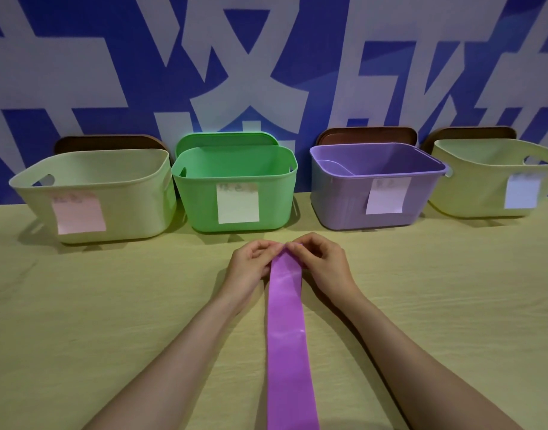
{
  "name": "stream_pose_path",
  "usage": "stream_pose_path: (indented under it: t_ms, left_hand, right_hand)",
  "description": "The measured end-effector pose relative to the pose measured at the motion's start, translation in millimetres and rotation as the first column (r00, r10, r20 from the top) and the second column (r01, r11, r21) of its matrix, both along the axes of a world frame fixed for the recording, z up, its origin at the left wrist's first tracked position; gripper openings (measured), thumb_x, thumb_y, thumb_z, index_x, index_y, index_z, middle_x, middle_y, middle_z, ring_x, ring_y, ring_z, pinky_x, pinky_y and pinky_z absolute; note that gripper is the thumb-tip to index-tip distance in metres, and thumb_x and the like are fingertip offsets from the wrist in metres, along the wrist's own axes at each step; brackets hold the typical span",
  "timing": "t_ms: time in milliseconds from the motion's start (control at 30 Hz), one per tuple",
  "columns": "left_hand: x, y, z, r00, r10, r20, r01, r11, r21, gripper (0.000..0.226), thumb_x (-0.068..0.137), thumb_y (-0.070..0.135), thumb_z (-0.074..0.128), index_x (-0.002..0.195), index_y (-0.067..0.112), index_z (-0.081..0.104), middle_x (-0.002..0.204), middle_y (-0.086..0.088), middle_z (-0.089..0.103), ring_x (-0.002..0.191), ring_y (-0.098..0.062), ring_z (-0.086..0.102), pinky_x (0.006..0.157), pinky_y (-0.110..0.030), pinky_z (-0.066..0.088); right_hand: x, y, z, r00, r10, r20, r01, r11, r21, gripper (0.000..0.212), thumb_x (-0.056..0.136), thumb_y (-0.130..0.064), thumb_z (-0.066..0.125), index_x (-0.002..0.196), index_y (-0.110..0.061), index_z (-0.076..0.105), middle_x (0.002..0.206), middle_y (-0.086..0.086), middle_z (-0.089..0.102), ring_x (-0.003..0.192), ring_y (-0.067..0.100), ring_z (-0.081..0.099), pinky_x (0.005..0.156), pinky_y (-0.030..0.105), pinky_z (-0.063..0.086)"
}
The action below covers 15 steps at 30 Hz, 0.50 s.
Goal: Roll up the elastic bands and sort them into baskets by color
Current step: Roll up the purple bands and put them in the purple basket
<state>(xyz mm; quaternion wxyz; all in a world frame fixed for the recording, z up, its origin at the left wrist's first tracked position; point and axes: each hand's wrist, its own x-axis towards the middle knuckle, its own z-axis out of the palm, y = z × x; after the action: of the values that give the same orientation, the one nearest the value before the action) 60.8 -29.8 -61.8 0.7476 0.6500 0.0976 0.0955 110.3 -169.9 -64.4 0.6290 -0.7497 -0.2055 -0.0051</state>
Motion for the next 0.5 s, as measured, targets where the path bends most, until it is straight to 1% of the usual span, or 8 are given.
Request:
stream_pose_path:
  t_ms: [33, 67, 167, 233, 300, 367, 433, 500]
  left_hand:
    - [-0.2, -0.1, -0.3, 1.0, -0.004, -0.011, 0.005, 1.0, 0.031, 0.029, 0.081, 0.032, 0.067, 0.099, 0.01, 0.067, 0.098, -0.009, 0.071, 0.092, -0.021, 0.069, 0.082, -0.033, 0.055]
    - [-0.6, 0.1, -0.3, 1.0, 0.004, -0.014, -0.003, 0.998, 0.058, 0.028, 0.082, 0.033, 0.066, 0.099, 0.011, 0.067, 0.097, -0.008, 0.071, 0.093, -0.021, 0.069, 0.083, -0.034, 0.055]
    - [-0.5, 1.2, -1.7, 0.998, 0.061, -0.01, -0.06, 0.996, 0.069, 0.019, 0.086, 0.024, 0.065, 0.098, 0.009, 0.067, 0.095, -0.01, 0.071, 0.092, -0.024, 0.068, 0.083, -0.036, 0.055]
    - [-0.5, 0.7, -2.1, 0.998, 0.069, -0.006, -0.069, 0.994, 0.08, 0.017, 0.087, 0.023, 0.065, 0.097, 0.009, 0.068, 0.095, -0.01, 0.072, 0.092, -0.025, 0.068, 0.083, -0.036, 0.055]
    - [-0.4, -1.0, -1.0, 0.998, 0.07, -0.004, -0.07, 0.994, 0.085, 0.016, 0.088, 0.022, 0.065, 0.097, 0.01, 0.068, 0.094, -0.009, 0.072, 0.091, -0.024, 0.069, 0.082, -0.035, 0.056]
    - [-0.4, -1.4, 0.8, 0.998, 0.065, -0.003, -0.065, 0.996, 0.053, 0.012, 0.086, 0.018, 0.066, 0.096, 0.01, 0.067, 0.093, -0.01, 0.072, 0.088, -0.021, 0.069, 0.08, -0.032, 0.056]
    - [-1.5, -1.2, 3.1, 0.999, 0.052, -0.003, -0.052, 0.998, 0.026, 0.012, 0.085, 0.011, 0.067, 0.096, 0.01, 0.066, 0.091, -0.007, 0.071, 0.082, -0.014, 0.069, 0.074, -0.024, 0.057]
    - [-2.1, 0.1, 3.9, 0.999, 0.034, -0.003, -0.034, 0.999, 0.013, 0.013, 0.084, 0.008, 0.067, 0.098, 0.01, 0.065, 0.09, -0.006, 0.071, 0.079, -0.01, 0.069, 0.07, -0.021, 0.055]
  right_hand:
    - [-0.6, 0.3, 0.0, 1.0, 0.004, -0.014, -0.004, 1.0, 0.0, 0.016, 0.086, -0.029, 0.067, 0.087, -0.014, 0.072, 0.081, -0.001, 0.071, 0.081, 0.018, 0.066, 0.073, 0.037, 0.055]
    - [-1.5, 0.2, 0.3, 1.0, 0.011, -0.023, -0.011, 1.0, 0.0, 0.016, 0.087, -0.029, 0.066, 0.087, -0.014, 0.072, 0.081, 0.0, 0.071, 0.081, 0.019, 0.066, 0.072, 0.038, 0.056]
    - [-1.1, 1.1, 0.2, 0.999, 0.022, -0.043, -0.022, 1.0, 0.019, 0.011, 0.085, -0.022, 0.069, 0.086, -0.012, 0.072, 0.082, 0.004, 0.071, 0.083, 0.025, 0.066, 0.072, 0.04, 0.055]
    - [0.3, 1.3, -0.5, 0.998, 0.029, -0.06, -0.026, 0.998, 0.049, 0.009, 0.084, -0.02, 0.071, 0.086, -0.012, 0.072, 0.083, 0.005, 0.071, 0.085, 0.028, 0.066, 0.074, 0.042, 0.055]
    - [0.9, 1.3, -1.9, 0.997, 0.042, -0.067, -0.037, 0.996, 0.075, 0.006, 0.083, -0.018, 0.072, 0.086, -0.013, 0.072, 0.084, 0.005, 0.071, 0.087, 0.028, 0.066, 0.076, 0.041, 0.055]
    - [1.2, 1.4, -2.7, 0.995, 0.061, -0.084, -0.051, 0.993, 0.11, 0.004, 0.082, -0.013, 0.072, 0.086, -0.012, 0.071, 0.086, 0.007, 0.071, 0.087, 0.027, 0.066, 0.078, 0.038, 0.054]
    - [1.2, 1.3, -1.6, 0.989, 0.079, -0.122, -0.06, 0.987, 0.149, 0.007, 0.082, -0.005, 0.07, 0.086, -0.009, 0.07, 0.087, 0.01, 0.07, 0.086, 0.023, 0.065, 0.08, 0.035, 0.053]
    - [0.0, 1.3, 0.6, 0.98, 0.109, -0.169, -0.074, 0.976, 0.203, 0.008, 0.081, 0.001, 0.069, 0.087, -0.005, 0.069, 0.087, 0.013, 0.068, 0.084, 0.021, 0.063, 0.08, 0.034, 0.052]
